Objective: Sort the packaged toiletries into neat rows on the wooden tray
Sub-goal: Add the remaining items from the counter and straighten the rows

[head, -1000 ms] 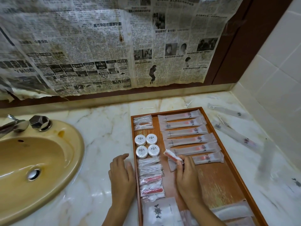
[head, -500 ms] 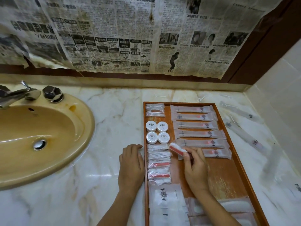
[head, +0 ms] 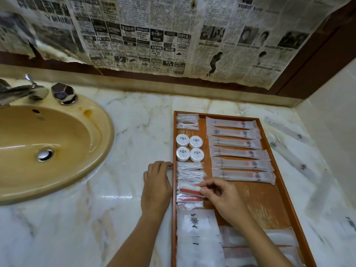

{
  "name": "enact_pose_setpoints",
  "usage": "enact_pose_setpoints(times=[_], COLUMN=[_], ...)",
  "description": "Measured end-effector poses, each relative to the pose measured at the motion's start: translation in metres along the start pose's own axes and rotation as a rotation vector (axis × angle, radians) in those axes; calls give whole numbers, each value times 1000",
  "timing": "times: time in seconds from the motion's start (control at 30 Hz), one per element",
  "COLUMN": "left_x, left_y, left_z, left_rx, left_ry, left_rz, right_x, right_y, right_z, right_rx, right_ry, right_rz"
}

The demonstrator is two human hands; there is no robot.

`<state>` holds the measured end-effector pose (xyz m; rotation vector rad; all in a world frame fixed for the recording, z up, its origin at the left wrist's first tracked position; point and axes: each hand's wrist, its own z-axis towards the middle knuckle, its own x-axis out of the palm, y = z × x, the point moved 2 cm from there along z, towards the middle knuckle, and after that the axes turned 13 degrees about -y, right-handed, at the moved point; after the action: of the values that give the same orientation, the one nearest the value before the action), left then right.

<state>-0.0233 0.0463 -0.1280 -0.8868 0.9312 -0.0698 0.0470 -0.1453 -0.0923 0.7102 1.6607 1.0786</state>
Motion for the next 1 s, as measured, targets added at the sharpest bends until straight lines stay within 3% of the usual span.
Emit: enact_pose_setpoints(times=[0.17, 0.8, 1.0], left_x=[4, 4, 3], left_y=[3, 2, 2], left_z=[0, -1, -1], left_rx=[-2, -18, -34], left_ry=[8, -1, 20], left_rz=[22, 27, 5], right_x=[7, 16, 10], right_y=[0, 12, 19], right_z=[2, -6, -9], right_rx=[-113, -251, -205], right_ry=[-17, -90, -137], right_rz=[-138, -276, -188])
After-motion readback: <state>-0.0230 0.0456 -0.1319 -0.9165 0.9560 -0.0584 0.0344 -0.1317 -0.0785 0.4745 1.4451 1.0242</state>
